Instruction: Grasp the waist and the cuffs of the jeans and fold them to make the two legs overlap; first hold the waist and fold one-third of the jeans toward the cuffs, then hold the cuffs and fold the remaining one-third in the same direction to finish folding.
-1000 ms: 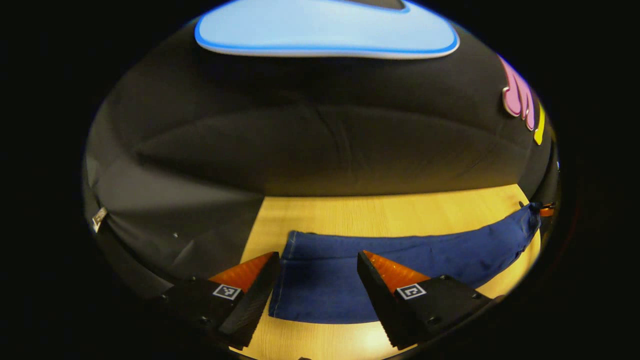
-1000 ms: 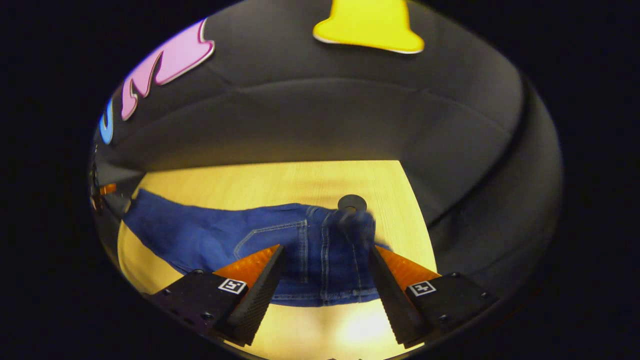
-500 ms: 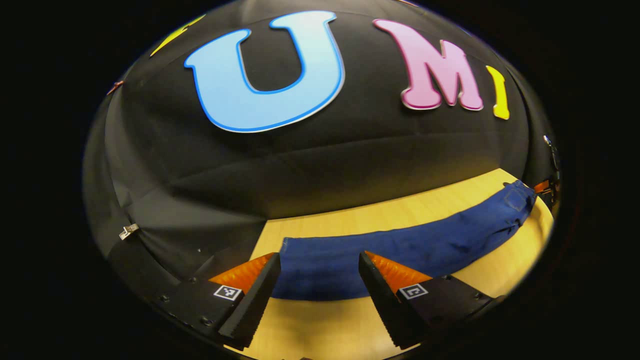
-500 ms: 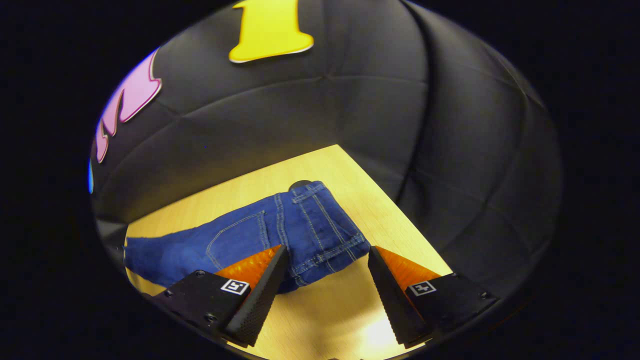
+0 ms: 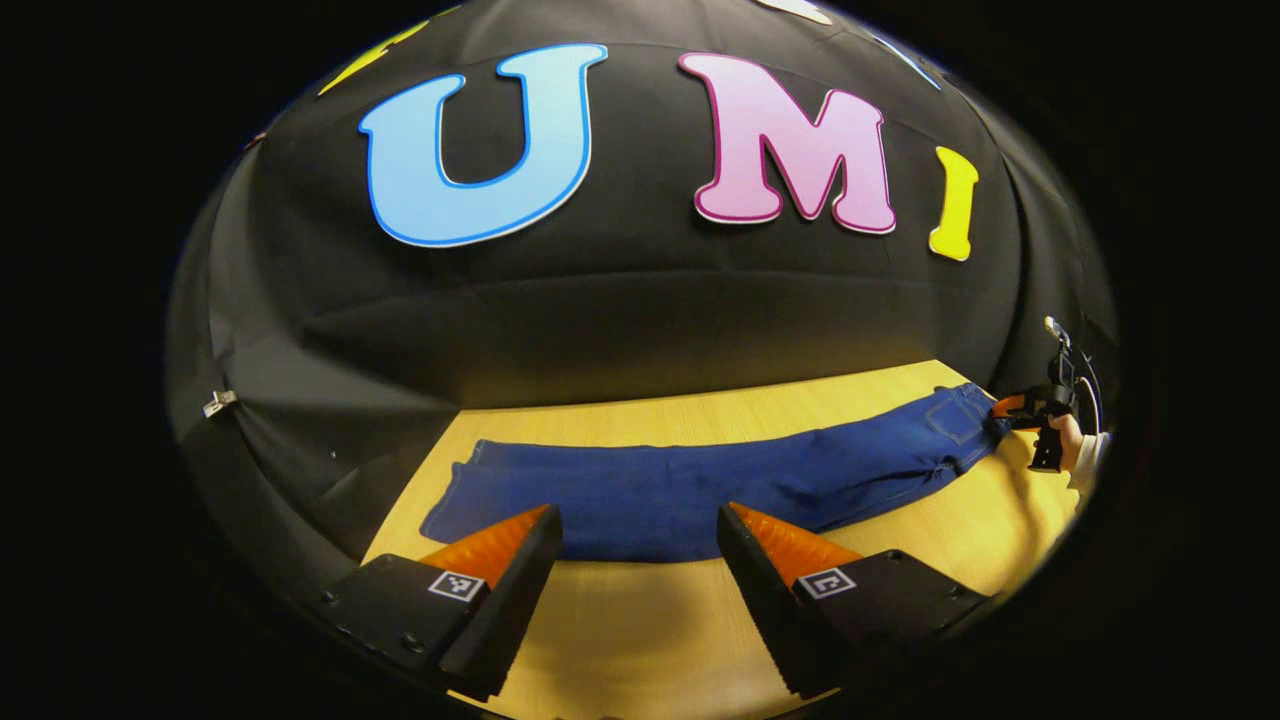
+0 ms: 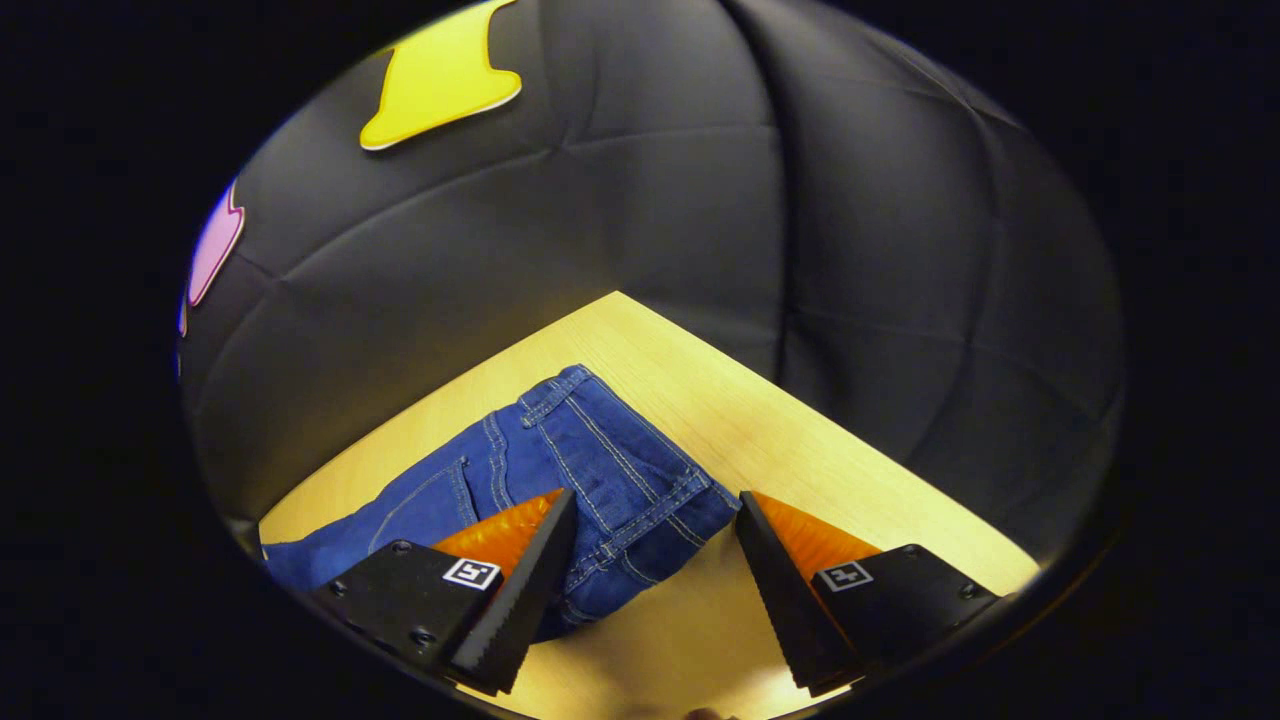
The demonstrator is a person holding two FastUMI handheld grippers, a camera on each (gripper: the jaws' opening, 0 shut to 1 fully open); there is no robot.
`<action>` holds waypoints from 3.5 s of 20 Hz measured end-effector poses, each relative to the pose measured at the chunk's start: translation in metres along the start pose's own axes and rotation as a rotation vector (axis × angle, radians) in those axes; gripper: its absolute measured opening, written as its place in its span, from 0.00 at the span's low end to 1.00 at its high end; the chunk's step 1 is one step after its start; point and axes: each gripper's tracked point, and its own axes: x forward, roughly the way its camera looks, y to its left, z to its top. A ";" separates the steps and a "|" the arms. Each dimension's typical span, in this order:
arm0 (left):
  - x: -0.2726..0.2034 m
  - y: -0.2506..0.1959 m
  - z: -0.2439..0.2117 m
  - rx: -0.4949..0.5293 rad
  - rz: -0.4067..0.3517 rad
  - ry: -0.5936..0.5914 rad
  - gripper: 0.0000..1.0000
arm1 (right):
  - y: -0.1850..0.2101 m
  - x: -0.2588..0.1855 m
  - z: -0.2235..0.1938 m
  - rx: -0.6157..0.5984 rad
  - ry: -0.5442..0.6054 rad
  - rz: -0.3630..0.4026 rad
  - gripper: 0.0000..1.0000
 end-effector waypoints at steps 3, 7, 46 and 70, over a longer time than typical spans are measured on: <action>0.005 -0.007 -0.015 0.010 0.007 0.033 0.98 | 0.000 0.002 -0.004 -0.058 -0.054 -0.005 0.99; 0.010 -0.013 -0.028 -0.008 0.004 0.047 0.98 | 0.007 0.002 -0.004 -0.059 -0.064 -0.002 0.75; 0.070 0.200 -0.072 -0.210 0.214 -0.021 0.98 | -0.046 -0.113 -0.031 -0.657 -0.061 0.683 0.01; 0.196 0.244 -0.098 -0.118 0.011 0.239 0.94 | -0.137 -0.162 -0.025 -0.309 0.051 0.667 0.99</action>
